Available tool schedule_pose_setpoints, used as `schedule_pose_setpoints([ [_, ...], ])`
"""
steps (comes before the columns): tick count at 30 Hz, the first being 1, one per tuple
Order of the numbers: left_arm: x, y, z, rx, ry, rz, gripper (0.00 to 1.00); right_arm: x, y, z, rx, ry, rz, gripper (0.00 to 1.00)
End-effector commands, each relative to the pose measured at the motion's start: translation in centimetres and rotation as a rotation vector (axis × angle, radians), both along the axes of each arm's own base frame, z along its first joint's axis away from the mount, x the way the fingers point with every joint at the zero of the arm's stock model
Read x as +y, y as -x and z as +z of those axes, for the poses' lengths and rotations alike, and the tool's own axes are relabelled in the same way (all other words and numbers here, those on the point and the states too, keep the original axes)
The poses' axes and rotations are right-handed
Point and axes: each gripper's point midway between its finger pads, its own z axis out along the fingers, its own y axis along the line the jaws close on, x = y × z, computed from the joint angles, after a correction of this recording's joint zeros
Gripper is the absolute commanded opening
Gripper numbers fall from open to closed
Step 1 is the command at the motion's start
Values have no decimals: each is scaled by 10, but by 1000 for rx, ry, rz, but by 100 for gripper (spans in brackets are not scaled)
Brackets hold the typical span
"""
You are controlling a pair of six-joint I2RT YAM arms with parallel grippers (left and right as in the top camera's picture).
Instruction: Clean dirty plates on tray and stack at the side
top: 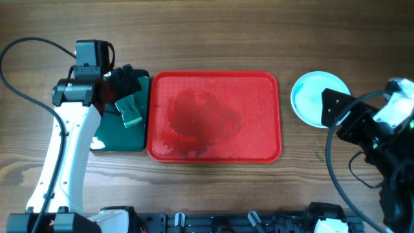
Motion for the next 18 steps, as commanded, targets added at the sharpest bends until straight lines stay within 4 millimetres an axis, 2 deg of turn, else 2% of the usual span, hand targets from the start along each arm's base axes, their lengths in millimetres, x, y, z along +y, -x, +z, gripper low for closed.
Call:
schedule_pose_setpoints([
  [1, 1, -1, 1, -1, -13, -1, 100, -14, -4, 15, -61, 53, -66, 100],
  [4, 1, -2, 1, -1, -13, -1, 100, -10, -15, 27, -139, 184, 29, 100],
  [7, 1, -2, 1, -1, -13, -1, 100, -5, -22, 22, -183, 280, 117, 100],
  [14, 1, -2, 1, -1, -13, -1, 100, -4, -19, -23, -304, 328, 112, 100],
  [18, 1, -2, 1, -1, -13, -1, 100, 0, -15, -72, -431, 321, 99, 100],
])
